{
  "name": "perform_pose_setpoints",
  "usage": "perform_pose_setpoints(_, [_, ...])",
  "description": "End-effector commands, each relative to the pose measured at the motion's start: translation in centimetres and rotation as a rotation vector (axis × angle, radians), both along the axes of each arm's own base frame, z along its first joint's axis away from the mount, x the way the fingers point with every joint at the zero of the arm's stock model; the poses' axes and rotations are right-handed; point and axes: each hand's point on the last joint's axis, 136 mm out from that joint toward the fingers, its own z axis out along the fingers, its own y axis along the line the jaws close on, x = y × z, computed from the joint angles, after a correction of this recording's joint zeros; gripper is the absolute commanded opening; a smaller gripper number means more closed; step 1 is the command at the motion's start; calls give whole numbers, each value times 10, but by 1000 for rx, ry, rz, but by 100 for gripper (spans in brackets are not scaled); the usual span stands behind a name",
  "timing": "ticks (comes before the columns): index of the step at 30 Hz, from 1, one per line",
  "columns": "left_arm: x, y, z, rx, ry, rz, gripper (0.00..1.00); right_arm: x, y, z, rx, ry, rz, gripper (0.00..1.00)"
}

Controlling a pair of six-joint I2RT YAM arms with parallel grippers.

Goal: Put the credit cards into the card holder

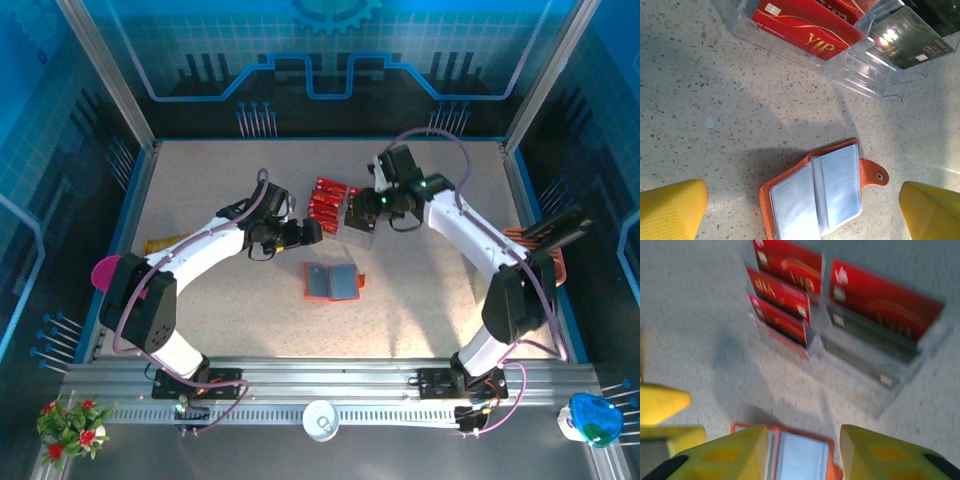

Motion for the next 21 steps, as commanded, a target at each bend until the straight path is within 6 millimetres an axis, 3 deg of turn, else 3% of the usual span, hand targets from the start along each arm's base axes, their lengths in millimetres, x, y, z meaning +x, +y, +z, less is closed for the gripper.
perform_pose_setpoints(1, [3,7,5,14,-8,24,99,1,-6,-18,-167,54,169,42])
perform_pose_setpoints(7, [3,10,6,-1,-6,49,99,17,-4,-27,-287,67,294,38])
perform_pose_setpoints(21, [-3,13,-1,-9,26,69,99,23,-8,-67,-524,77,405,31])
